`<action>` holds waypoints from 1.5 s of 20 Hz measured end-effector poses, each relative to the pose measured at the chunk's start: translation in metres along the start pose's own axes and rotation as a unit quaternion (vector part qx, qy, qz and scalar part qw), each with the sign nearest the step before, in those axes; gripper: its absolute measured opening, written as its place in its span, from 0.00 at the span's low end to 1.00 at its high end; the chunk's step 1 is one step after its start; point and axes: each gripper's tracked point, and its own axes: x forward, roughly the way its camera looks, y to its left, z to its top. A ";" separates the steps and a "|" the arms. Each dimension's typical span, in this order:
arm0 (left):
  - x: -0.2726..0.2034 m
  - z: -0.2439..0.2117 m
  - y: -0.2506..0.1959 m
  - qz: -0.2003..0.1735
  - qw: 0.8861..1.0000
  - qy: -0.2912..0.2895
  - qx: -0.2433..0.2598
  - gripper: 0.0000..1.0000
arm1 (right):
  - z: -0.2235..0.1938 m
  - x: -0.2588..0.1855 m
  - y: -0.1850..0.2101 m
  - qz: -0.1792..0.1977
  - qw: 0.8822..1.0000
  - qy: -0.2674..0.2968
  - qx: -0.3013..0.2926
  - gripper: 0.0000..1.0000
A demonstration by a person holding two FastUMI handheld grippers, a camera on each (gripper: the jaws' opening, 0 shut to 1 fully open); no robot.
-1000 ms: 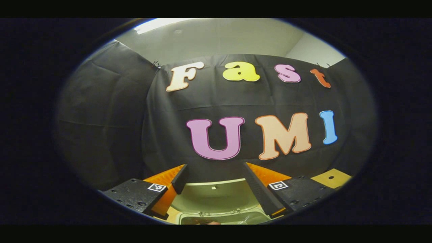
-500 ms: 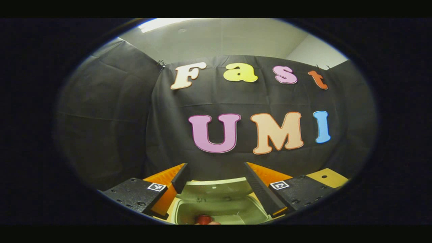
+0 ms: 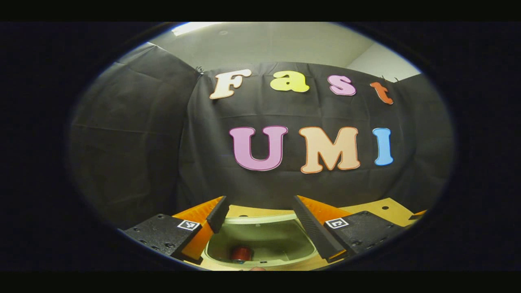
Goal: Press the lid of the desktop garbage bin to open it, pick up the crumpled paper on the desktop and throw it into the bin, then pick up the pop can on the desktop and drop it into the bin, and finally close the garbage bin lid.
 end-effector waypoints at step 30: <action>-0.019 -0.109 -0.029 -0.041 0.999 0.016 -0.009 0.92 | 0.025 -0.001 0.046 -0.030 0.999 -0.023 0.000 0.98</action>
